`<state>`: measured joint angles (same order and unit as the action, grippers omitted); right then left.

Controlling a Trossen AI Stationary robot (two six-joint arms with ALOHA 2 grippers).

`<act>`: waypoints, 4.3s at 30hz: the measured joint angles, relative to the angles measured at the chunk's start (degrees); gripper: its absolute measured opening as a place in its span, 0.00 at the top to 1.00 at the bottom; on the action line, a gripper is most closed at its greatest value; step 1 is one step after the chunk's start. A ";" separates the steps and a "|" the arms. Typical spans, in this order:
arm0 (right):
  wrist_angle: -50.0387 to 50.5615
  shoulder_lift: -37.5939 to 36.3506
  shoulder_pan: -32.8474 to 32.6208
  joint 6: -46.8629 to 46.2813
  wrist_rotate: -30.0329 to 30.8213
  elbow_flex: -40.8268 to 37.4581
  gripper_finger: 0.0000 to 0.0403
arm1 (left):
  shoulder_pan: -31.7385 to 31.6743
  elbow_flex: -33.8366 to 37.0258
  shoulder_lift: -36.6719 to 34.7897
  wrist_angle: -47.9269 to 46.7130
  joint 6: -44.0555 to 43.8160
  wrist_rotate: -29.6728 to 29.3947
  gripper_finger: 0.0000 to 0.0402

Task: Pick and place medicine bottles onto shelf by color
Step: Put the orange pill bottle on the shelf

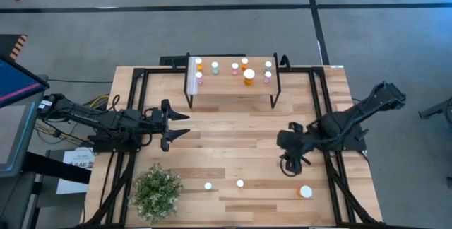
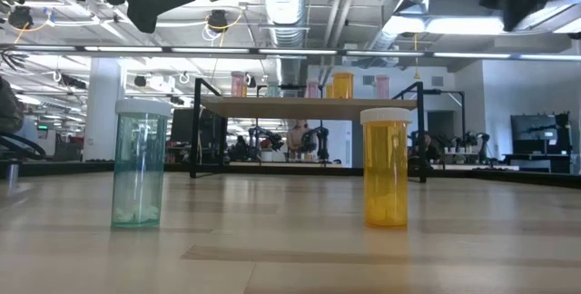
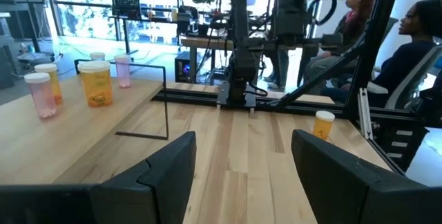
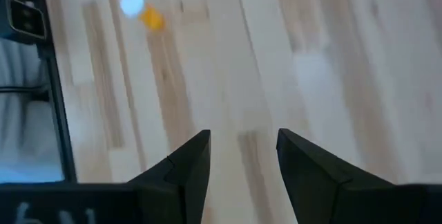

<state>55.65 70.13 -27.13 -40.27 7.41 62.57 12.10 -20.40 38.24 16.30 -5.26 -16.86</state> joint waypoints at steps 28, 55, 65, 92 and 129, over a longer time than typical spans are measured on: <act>5.57 14.79 -28.55 -43.48 -7.73 -0.02 0.26 | -0.01 0.00 0.02 -0.07 -0.56 0.02 0.44; -2.20 18.42 -28.73 -45.69 -8.61 -5.15 0.01 | -0.02 0.00 0.02 -0.34 -0.54 0.15 0.44; -5.61 18.42 -28.59 -45.03 -7.44 -7.61 0.11 | 0.00 0.00 0.02 -0.38 -0.85 0.20 0.44; -5.01 9.77 -4.94 -12.59 -7.29 -1.46 0.42 | -0.02 0.00 0.02 -0.62 -1.42 0.09 0.44; 9.36 45.09 44.88 49.34 -9.91 66.77 0.43 | 0.00 0.04 0.02 -1.64 -0.58 -0.01 0.44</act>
<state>65.00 115.22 17.75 9.08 -2.50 129.34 12.10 -20.36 38.26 14.66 -5.84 -16.87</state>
